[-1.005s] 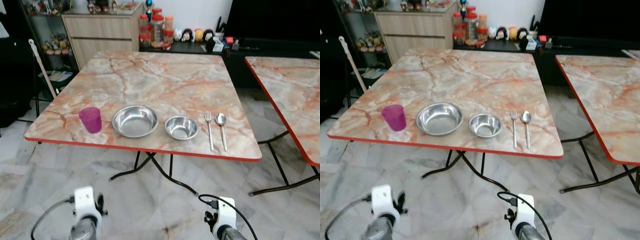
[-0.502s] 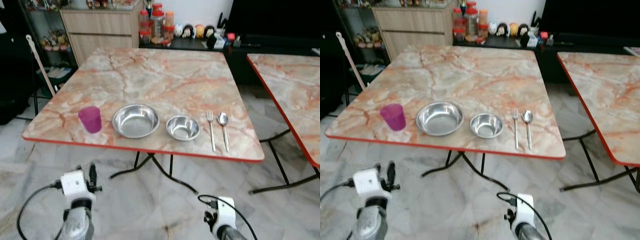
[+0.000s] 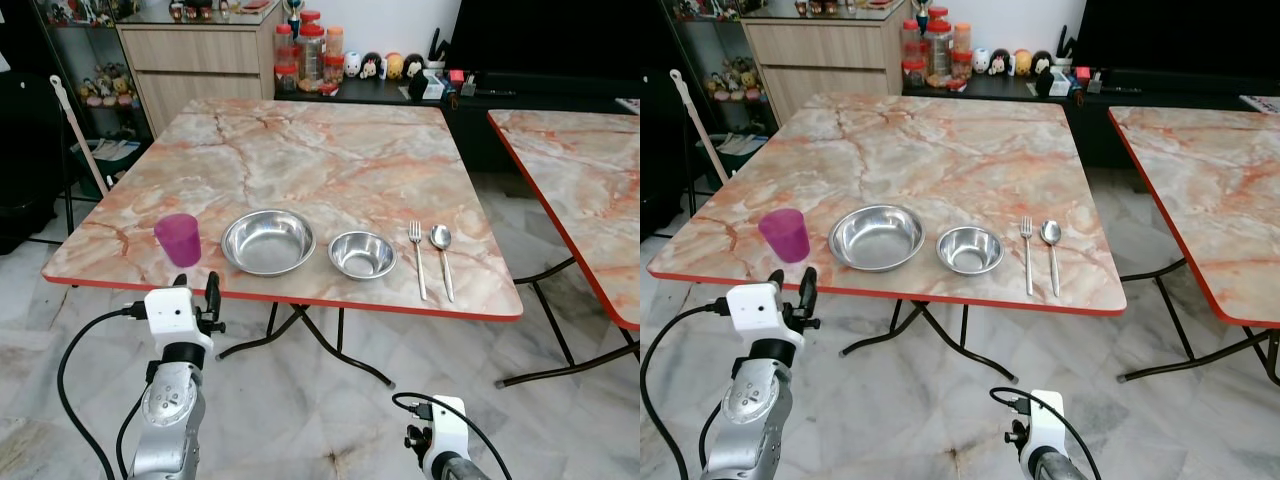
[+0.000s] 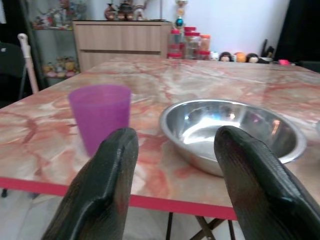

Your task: Setting the table

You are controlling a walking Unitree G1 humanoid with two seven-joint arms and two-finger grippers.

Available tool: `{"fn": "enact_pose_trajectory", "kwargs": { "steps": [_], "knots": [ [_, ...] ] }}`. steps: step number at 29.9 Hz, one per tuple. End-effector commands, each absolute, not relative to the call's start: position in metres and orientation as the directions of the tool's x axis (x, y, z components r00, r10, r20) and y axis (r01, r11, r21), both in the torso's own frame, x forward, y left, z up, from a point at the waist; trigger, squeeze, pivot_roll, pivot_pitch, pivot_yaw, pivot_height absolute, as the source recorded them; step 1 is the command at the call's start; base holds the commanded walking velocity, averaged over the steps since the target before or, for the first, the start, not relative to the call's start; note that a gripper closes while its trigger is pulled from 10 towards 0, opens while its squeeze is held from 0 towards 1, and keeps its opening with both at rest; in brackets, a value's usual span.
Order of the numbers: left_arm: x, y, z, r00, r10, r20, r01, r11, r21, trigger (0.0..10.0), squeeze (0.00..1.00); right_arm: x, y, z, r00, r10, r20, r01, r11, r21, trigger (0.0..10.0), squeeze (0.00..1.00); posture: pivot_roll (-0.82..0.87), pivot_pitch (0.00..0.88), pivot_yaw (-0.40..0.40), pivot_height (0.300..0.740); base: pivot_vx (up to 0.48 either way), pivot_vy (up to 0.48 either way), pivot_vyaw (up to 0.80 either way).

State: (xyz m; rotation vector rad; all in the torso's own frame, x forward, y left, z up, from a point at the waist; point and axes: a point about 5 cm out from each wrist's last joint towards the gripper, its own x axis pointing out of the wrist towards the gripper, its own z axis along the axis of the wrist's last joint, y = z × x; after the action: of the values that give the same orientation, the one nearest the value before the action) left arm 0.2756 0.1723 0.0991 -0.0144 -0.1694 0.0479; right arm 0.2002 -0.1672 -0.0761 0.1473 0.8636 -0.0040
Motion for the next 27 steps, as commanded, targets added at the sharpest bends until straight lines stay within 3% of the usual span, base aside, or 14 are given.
{"fn": "enact_pose_trajectory", "kwargs": {
  "steps": [1, 10, 11, 20, 27],
  "knots": [
    [0.276, 0.171, 0.103, 0.984, 0.030, 0.177, -0.030, 1.000, -0.002, 10.0, 1.00, 0.203, -0.167, -0.075, 0.655, 0.054, -0.754, 0.057, 0.991, 0.120, 10.0, 0.00, 0.12, 0.000, -0.008, 0.740, 0.000, 0.000, 0.00],
    [0.291, 0.168, 0.113, 0.984, 0.044, 0.172, -0.036, 0.998, -0.050, 10.0, 1.00, 0.204, -0.166, -0.074, 0.664, 0.045, -0.746, 0.065, 0.991, 0.118, 10.0, 0.00, 0.14, 0.000, -0.015, 0.740, 0.000, 0.000, 0.00],
    [0.291, 0.168, 0.113, 0.984, 0.047, 0.172, -0.039, 0.998, -0.048, 10.0, 0.00, 0.204, -0.165, -0.074, 0.664, 0.045, -0.747, 0.065, 0.991, 0.118, 10.0, 0.00, 0.13, 0.000, -0.014, 0.740, 0.000, 0.000, 0.00],
    [0.297, 0.169, 0.122, 0.979, 0.066, 0.195, -0.046, 0.994, -0.103, 10.0, 0.00, 0.203, -0.169, -0.074, 0.660, 0.030, -0.751, 0.081, 0.991, 0.111, 10.0, 0.00, 0.13, 0.002, -0.010, 0.740, 0.000, 0.000, 0.00],
    [0.298, 0.171, 0.123, 0.978, 0.069, 0.194, -0.050, 0.994, -0.101, 10.0, 0.00, 0.201, -0.171, -0.076, 0.656, 0.021, -0.754, 0.091, 0.990, 0.107, 10.0, 0.00, 0.12, 0.010, -0.008, 0.740, 0.299, 0.000, 0.00]
  ]
}}
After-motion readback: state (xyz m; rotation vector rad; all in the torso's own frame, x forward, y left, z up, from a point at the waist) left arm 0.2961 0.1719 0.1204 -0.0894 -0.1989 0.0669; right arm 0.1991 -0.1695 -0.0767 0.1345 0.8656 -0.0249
